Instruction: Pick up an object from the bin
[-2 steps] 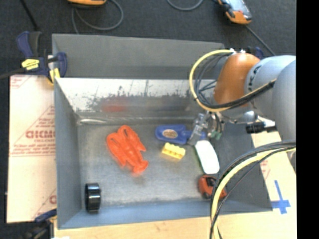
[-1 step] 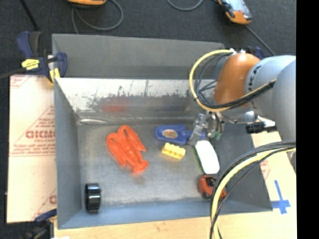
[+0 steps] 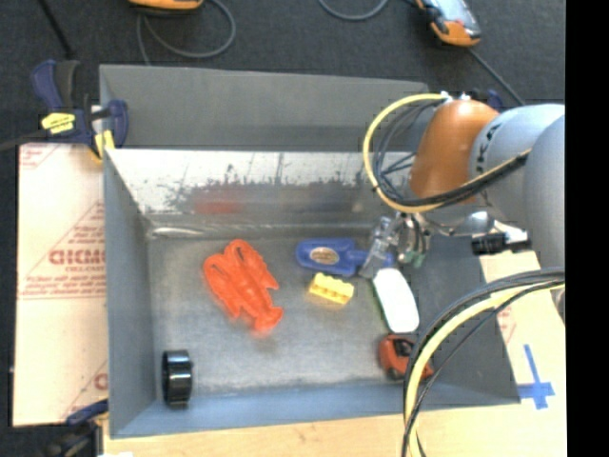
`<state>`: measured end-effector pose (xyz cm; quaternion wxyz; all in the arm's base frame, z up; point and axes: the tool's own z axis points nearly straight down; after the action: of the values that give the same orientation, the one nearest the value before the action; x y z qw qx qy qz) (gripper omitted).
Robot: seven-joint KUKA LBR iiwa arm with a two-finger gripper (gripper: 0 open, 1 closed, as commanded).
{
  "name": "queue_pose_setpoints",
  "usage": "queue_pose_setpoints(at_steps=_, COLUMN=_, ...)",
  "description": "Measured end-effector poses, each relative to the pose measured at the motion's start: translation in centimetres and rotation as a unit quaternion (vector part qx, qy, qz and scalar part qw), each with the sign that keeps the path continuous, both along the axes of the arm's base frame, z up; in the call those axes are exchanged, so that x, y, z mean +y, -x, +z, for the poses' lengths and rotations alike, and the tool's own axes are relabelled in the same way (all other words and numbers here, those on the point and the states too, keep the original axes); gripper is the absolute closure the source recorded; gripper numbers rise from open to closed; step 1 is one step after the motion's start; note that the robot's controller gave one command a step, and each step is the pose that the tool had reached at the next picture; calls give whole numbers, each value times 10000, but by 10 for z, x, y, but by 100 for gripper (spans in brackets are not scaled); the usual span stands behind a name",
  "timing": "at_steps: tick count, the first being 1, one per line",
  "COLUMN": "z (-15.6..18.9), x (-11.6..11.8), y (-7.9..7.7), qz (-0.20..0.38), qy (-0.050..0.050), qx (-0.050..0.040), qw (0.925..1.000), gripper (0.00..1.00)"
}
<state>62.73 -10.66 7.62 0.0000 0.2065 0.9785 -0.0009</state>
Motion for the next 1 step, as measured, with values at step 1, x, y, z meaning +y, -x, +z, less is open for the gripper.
queue_pose_setpoints(at_steps=1, z=21, x=0, y=1, qz=4, qy=-11, qx=34, qw=10000, gripper=100)
